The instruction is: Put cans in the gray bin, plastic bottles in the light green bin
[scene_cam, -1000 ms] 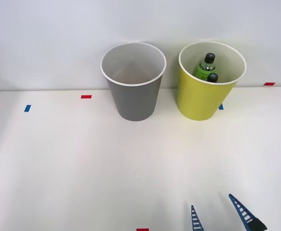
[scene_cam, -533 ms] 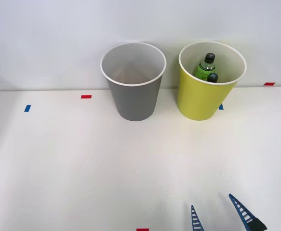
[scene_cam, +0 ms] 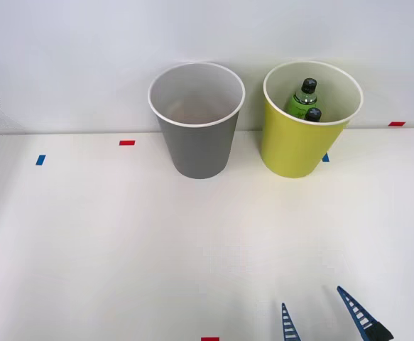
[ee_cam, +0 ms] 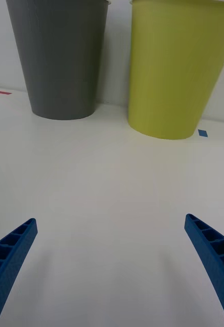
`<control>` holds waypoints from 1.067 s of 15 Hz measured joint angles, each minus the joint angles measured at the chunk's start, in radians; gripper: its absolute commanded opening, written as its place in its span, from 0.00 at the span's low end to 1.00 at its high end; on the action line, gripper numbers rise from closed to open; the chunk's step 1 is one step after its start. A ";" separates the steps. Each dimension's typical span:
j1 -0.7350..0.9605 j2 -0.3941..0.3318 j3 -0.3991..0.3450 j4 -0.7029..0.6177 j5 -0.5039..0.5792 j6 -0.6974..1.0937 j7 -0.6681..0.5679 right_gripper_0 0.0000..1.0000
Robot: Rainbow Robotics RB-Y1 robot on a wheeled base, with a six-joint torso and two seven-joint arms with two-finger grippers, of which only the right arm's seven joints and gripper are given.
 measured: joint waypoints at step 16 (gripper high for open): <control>0.000 0.000 0.000 0.000 0.000 0.000 0.000 1.00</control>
